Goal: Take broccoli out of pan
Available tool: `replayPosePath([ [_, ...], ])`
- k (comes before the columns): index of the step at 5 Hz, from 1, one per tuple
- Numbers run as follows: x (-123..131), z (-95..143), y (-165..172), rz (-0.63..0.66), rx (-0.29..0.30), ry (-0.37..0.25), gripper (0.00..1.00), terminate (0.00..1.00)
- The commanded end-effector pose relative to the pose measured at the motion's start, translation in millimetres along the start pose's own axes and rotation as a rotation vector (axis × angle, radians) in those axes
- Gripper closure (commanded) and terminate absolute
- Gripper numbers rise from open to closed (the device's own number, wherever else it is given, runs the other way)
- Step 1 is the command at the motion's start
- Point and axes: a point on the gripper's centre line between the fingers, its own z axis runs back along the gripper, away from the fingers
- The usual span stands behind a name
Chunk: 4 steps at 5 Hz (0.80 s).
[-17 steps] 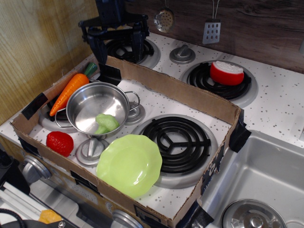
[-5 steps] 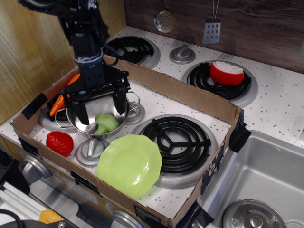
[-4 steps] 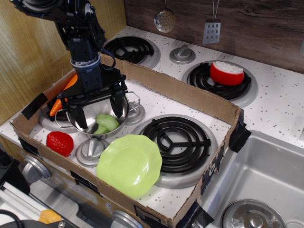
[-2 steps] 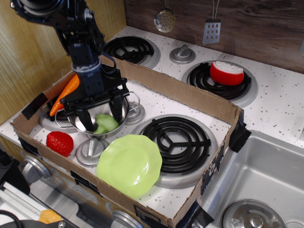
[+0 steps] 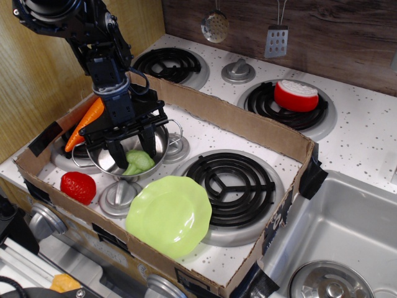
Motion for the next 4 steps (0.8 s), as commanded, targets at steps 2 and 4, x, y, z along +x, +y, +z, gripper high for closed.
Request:
replayPosePath([
  [2,20,65,-10,-0.057,0.082,-0.095,1.0,0.0],
  [4,7,94,-32,-0.057,0.109,-0.131,1.0,0.0],
])
